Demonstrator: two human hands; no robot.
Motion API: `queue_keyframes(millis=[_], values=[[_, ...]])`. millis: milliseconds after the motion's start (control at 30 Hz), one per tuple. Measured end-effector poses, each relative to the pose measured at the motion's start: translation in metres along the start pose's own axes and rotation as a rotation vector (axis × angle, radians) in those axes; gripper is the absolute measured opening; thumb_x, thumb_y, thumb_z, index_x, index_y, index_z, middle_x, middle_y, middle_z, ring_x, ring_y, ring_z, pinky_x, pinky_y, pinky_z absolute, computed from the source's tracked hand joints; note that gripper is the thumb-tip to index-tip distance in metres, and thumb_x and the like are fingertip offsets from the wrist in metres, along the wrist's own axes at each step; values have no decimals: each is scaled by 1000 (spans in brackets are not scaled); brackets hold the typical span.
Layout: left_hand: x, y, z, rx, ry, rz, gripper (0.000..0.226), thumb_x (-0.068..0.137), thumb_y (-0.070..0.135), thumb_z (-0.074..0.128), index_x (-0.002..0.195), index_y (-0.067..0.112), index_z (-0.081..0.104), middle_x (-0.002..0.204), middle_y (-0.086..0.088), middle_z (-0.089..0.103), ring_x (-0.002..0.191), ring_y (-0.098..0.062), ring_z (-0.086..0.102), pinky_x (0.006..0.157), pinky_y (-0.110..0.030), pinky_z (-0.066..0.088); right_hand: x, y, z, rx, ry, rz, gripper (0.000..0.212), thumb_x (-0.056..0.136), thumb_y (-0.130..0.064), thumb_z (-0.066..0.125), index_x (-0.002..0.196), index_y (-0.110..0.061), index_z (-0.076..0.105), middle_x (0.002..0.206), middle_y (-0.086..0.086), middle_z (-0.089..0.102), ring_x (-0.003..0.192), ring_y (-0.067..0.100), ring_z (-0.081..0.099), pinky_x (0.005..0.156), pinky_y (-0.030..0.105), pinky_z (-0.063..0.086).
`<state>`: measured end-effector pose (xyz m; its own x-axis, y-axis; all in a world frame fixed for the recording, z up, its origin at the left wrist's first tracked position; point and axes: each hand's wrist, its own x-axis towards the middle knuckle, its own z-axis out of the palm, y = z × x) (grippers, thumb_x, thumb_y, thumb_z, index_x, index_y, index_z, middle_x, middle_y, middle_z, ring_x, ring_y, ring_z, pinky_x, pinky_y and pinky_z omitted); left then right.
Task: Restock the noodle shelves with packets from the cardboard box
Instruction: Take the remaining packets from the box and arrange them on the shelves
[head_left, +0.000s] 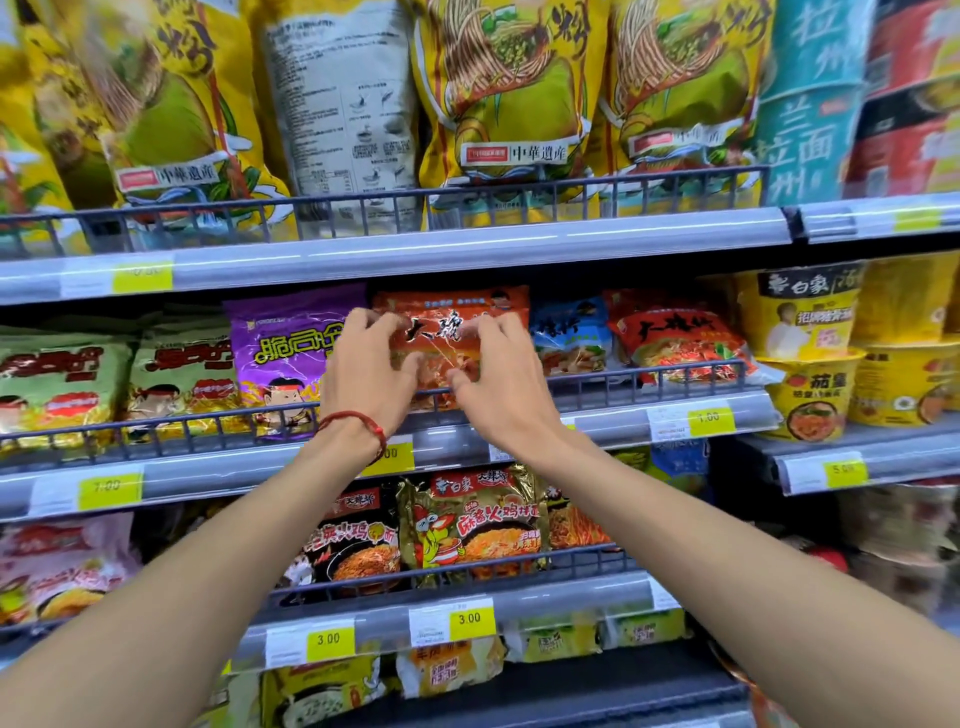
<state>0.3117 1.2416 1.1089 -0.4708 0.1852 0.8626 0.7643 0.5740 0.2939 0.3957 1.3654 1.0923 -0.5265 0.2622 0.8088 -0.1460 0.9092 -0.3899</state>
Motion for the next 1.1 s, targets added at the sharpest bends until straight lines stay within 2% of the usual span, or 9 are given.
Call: queue_keyframes(millis=[200,300,400,500,667,800,867,933,1100], values=[[2,-51,-43,66,83,-41,38,86,20,69,122,17,60,121,-7,54,113,-30,51,91,-42,48,8,-50,33,99,-88,11,17,86,-22,62,102,-20,68,96,-1,72,90,20,66,84,39,55],[6,-78,-60,143,36,-209,53,81,27,74,127,13,52,128,-13,47,119,-36,43,95,-46,43,19,-71,50,62,-139,63,25,84,-27,63,107,-18,66,95,3,71,90,25,66,83,40,55],[8,-92,-64,23,-92,-352,65,76,29,79,127,6,44,131,-15,39,120,-38,46,97,-46,43,29,-85,61,-24,-235,168,32,85,-34,64,107,-12,58,108,13,66,99,34,60,80,39,51],[9,-94,-65,-6,-132,-340,68,77,28,80,127,3,40,132,-16,35,116,-39,51,92,-42,44,33,-90,69,-42,-321,252,41,87,-41,68,105,-9,50,114,17,61,98,35,58,74,36,45],[17,-102,-71,-53,-139,-416,95,71,37,87,137,-2,30,141,-23,36,125,-41,48,98,-42,44,39,-92,78,-146,-410,273,65,85,-56,68,121,-5,51,125,16,60,110,36,59,86,40,49],[20,-111,-72,43,-292,-379,64,80,51,76,115,3,53,124,-22,58,114,-38,55,77,-35,40,47,-92,85,-93,-438,305,61,83,-56,72,117,-9,53,121,11,61,108,31,59,89,41,50],[22,-111,-70,32,-324,-348,50,83,50,73,103,8,52,117,-18,60,107,-35,56,73,-32,37,48,-90,86,-103,-446,303,53,84,-56,70,107,-13,49,111,8,57,100,27,56,88,41,48],[24,-111,-65,6,-341,-328,50,83,49,73,99,7,53,110,-14,61,102,-33,58,73,-32,41,48,-88,84,-126,-444,307,49,87,-53,69,104,-14,45,108,8,55,96,27,53,87,40,48],[23,-119,-53,12,-342,-296,57,79,57,72,105,9,57,103,-10,64,96,-31,61,77,-37,50,53,-86,84,-122,-415,342,60,87,-47,72,126,-7,51,129,11,58,113,30,58,91,36,48]])
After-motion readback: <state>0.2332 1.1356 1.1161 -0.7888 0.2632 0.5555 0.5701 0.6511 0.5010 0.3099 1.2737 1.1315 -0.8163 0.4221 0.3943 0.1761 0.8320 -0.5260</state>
